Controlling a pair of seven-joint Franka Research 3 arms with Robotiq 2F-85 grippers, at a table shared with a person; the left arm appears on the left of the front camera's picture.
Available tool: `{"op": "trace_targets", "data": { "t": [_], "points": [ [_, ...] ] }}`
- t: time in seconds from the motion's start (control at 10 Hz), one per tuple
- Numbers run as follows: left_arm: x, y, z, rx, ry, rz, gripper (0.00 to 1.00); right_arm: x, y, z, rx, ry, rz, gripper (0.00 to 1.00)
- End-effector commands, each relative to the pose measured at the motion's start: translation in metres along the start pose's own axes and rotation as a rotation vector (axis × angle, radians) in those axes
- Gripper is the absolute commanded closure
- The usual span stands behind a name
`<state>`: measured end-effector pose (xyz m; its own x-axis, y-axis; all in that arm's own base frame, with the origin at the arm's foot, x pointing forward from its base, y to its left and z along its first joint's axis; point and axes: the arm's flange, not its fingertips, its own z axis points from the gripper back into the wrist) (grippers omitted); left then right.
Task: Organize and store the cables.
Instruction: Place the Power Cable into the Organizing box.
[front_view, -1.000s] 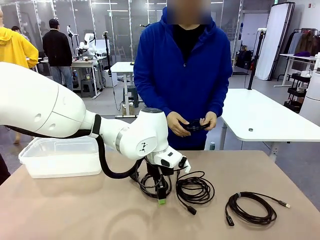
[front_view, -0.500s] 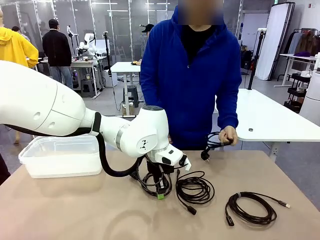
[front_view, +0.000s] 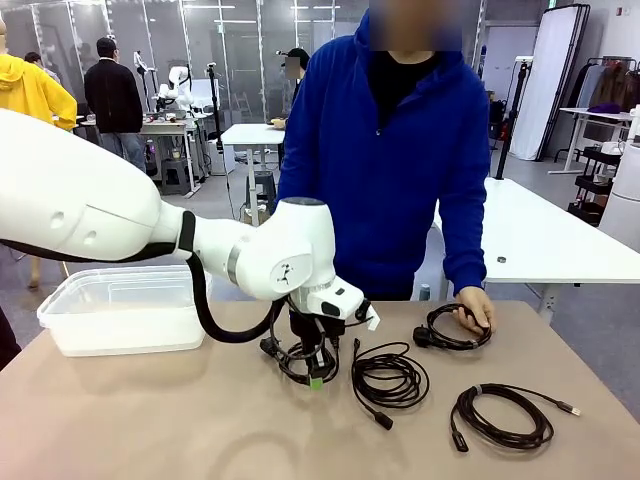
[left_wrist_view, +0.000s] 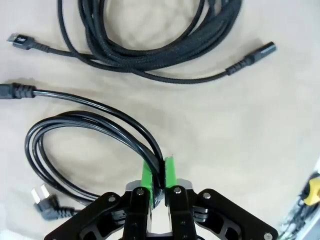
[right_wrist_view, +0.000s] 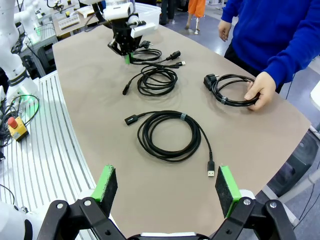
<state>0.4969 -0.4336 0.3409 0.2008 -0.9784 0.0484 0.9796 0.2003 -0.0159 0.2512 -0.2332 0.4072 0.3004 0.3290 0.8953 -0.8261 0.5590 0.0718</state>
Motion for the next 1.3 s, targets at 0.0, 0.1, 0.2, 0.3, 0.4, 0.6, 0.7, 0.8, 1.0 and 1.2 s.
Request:
{"op": "trace_targets", "data": {
  "t": [0.0, 0.1, 0.2, 0.3, 0.4, 0.6, 0.7, 0.8, 1.0, 1.2],
  "points": [
    [-0.018, -0.019, 0.049, 0.014, -0.012, -0.033, 1.0, 0.003, -0.001, 0.001, -0.003, -0.015, -0.004, 0.0],
    [-0.025, -0.024, 0.071, 0.027, -0.03, -0.068, 1.0, 0.003, -0.001, 0.001, -0.003, -0.015, -0.004, 0.0],
    [-0.033, -0.026, 0.089, 0.038, -0.024, -0.101, 1.0, 0.003, -0.001, 0.001, -0.003, -0.015, -0.004, 0.0],
    [-0.038, -0.029, 0.099, 0.044, -0.008, -0.169, 1.0, 0.003, -0.001, 0.001, -0.003, -0.015, -0.004, 0.0],
    [-0.041, -0.029, 0.105, 0.082, 0.006, -0.209, 1.0, 0.003, -0.001, 0.001, -0.003, -0.015, -0.004, 0.0],
    [-0.042, -0.033, 0.107, 0.132, 0.019, -0.245, 1.0, 0.003, -0.001, 0.001, -0.003, -0.015, -0.004, 0.0],
    [-0.041, -0.04, 0.109, 0.138, 0.015, -0.266, 1.0, 0.003, -0.001, 0.001, -0.003, -0.015, -0.004, 0.0],
    [-0.032, -0.029, 0.112, 0.101, 0.013, -0.219, 1.0, 0.003, -0.001, 0.001, -0.003, -0.015, -0.004, 0.0],
    [-0.032, -0.029, 0.112, 0.101, 0.013, -0.219, 1.0, 0.003, -0.001, 0.001, -0.003, -0.015, -0.004, 0.0],
    [-0.032, -0.029, 0.112, 0.101, 0.013, -0.219, 1.0, 0.003, -0.001, 0.001, -0.003, -0.015, -0.004, 0.0]
  ]
}}
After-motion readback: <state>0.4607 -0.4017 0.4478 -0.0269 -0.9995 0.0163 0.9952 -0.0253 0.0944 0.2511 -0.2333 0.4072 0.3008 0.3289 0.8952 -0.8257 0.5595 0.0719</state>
